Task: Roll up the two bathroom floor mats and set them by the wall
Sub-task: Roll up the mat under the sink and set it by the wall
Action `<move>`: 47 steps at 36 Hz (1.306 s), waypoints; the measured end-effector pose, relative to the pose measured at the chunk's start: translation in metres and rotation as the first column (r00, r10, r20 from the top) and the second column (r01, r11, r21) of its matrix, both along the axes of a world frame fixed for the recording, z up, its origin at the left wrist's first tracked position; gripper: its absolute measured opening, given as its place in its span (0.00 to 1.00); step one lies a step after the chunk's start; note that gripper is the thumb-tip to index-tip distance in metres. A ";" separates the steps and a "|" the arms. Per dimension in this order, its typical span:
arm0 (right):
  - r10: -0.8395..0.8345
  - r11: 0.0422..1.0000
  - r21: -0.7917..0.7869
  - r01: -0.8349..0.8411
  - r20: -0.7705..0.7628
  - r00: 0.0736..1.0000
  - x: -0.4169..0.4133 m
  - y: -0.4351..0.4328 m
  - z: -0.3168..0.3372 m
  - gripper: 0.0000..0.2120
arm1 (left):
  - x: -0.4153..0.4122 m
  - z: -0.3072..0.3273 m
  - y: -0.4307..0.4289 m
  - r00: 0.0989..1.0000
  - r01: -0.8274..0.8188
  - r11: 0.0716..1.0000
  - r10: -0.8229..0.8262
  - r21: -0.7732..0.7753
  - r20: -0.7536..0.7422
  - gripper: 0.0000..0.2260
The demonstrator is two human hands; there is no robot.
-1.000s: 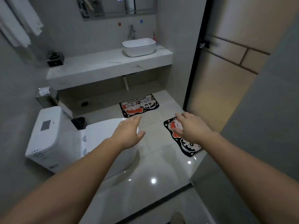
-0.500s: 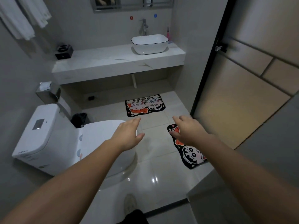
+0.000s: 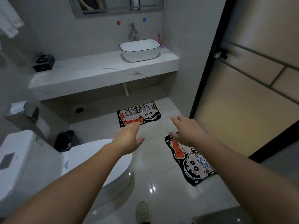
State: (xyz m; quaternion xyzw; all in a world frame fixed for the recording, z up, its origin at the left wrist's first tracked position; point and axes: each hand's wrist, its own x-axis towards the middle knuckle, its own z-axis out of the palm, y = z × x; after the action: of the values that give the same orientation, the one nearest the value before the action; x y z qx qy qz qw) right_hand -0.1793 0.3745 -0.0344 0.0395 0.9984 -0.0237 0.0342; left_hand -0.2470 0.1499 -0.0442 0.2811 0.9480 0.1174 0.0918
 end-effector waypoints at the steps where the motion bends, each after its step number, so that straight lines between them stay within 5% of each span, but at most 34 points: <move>1: -0.010 1.000 -0.003 0.010 0.004 1.000 -0.013 0.002 0.000 0.27 | -0.014 -0.001 0.002 1.000 0.009 1.000 -0.009 -0.006 0.004 0.31; 22: -0.010 0.999 -0.030 0.012 0.082 0.997 -0.208 0.041 -0.021 0.29 | -0.204 -0.024 0.032 0.999 0.023 0.999 -0.021 -0.028 0.041 0.31; 47: 0.176 0.982 -0.113 -0.152 0.242 0.954 -0.400 0.176 -0.056 0.32 | -0.341 -0.078 0.138 0.925 -0.351 0.936 0.344 0.013 0.163 0.29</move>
State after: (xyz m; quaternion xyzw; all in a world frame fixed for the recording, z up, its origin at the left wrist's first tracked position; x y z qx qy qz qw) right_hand -0.5789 0.5510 -0.0902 -0.0425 0.9836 -0.0623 0.1636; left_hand -0.5877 0.2880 -0.1219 0.1002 0.9699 0.1736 0.1385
